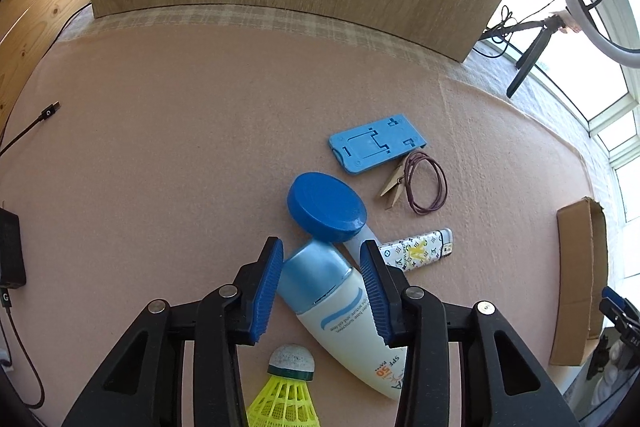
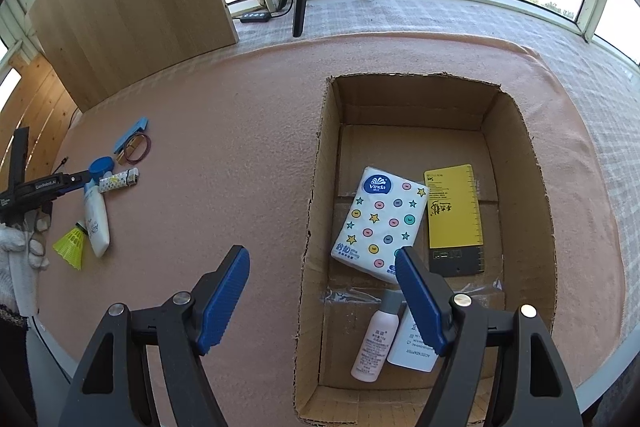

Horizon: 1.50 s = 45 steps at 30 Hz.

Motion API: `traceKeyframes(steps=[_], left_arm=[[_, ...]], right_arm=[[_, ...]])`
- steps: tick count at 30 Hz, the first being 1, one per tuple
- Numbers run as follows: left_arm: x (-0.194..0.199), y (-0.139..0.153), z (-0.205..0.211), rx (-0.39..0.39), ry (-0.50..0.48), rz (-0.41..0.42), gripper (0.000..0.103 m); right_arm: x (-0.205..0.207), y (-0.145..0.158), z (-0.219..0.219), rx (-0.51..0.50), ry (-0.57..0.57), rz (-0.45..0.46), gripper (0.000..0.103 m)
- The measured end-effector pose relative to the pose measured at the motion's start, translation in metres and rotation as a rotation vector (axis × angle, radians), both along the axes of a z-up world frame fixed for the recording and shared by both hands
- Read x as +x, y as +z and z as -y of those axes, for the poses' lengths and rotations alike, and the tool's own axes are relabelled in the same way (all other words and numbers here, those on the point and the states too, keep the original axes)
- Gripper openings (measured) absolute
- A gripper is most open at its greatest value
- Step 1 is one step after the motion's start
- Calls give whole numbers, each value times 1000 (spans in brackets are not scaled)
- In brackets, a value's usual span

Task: Organize objects
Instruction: 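Move the left tool to the white AQUA sunscreen bottle, then close the left gripper on the sunscreen bottle and lift it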

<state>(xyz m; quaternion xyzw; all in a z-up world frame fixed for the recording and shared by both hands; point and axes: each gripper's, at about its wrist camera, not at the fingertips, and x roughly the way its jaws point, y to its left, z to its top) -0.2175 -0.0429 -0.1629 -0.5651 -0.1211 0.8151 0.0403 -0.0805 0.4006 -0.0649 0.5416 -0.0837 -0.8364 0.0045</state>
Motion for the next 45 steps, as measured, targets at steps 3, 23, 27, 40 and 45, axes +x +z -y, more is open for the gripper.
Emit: traceKeyframes(steps=[3,23,27,40,45], left_arm=[[4,-1,-16,14,-20,3,43],[62,1,-127,9,-231,13,44],[76,28,-98,-1,-166,-57,44],[85,1,26,58,93,15,46],[87,-2,31,79,100,7,49]], right_arm=[[-1,-1,3,-3,12,-2,72],[10,-3,14,-18,56,7,72],[12,-2,15,-22,60,6,72],[6,-3,48,-35,128,4,72],[8,-2,58,-38,151,5,72]])
